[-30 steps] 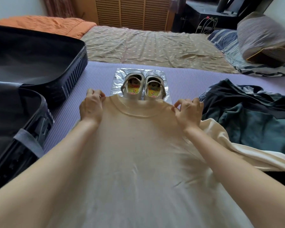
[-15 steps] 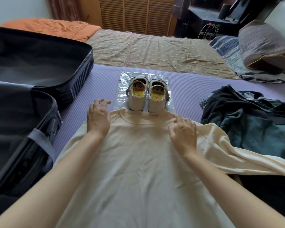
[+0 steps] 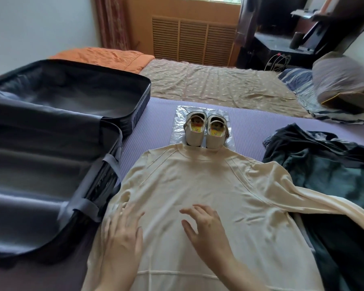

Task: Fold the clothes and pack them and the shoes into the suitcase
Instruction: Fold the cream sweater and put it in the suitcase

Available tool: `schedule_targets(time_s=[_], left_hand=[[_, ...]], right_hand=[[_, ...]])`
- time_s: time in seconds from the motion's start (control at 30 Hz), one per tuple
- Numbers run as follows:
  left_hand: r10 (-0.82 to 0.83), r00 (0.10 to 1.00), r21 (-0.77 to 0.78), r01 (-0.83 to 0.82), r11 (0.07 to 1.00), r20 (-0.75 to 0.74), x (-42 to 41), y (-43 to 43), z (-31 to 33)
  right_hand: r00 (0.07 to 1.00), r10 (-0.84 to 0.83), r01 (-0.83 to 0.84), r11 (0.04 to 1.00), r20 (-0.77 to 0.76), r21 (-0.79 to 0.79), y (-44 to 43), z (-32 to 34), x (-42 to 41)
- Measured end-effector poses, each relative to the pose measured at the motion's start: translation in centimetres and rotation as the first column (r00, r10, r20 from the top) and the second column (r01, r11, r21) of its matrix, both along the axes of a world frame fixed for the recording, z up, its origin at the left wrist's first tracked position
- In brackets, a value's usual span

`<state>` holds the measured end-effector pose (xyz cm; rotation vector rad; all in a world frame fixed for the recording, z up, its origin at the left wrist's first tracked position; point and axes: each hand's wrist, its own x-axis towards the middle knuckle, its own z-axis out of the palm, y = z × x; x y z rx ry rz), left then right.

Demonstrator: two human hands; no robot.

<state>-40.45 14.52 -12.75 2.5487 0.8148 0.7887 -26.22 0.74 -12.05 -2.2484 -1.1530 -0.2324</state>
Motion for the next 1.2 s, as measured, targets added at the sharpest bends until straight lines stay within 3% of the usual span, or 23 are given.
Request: schedule_targets(time_s=[0.23,0.33,0.47,0.53,0.7,0.8,1.03,1.2], left_hand=[[0.097,0.992,0.013,-0.098,0.995,0.084,-5.0,-1.4,-0.3],[0.192,0.977,-0.091,-0.183,0.979,0.098,-6.7,-1.5,0.0],[0.277,0.961,-0.231,-0.267,0.936,0.011,-8.3,-1.8,-0.1],[0.288,0.958,-0.228,-0.283,0.932,-0.013,-8.9,-1.7,0.0],[0.36,0.93,-0.413,-0.301,0.86,0.074,-9.7,-1.0,0.5],[0.428,0.883,-0.598,-0.24,0.764,0.192,-10.1,-1.3,1.4],[0.425,0.814,-0.742,0.01,0.67,0.395,-9.1,-2.4,4.8],[0.389,0.809,-0.837,0.215,0.503,0.441,-6.5,-3.0,6.0]], right_hand=[[0.994,0.022,-0.02,1.0,-0.111,0.022,-1.0,-0.1,-4.2],[0.987,0.022,-0.018,0.999,-0.161,0.026,-1.2,0.0,-5.7],[0.984,0.043,-0.038,0.999,-0.173,0.032,-1.0,0.4,-7.8],[0.981,0.052,-0.047,0.998,-0.184,0.036,-0.8,0.6,-8.6],[0.974,0.084,-0.079,0.996,-0.21,0.033,-0.6,1.3,-10.2],[0.951,0.139,-0.141,0.99,-0.277,0.011,-0.3,2.1,-11.1],[0.865,0.242,-0.277,0.961,-0.44,-0.018,1.6,3.3,-13.8],[0.74,0.224,-0.071,0.964,-0.634,0.257,2.4,3.8,-13.7]])
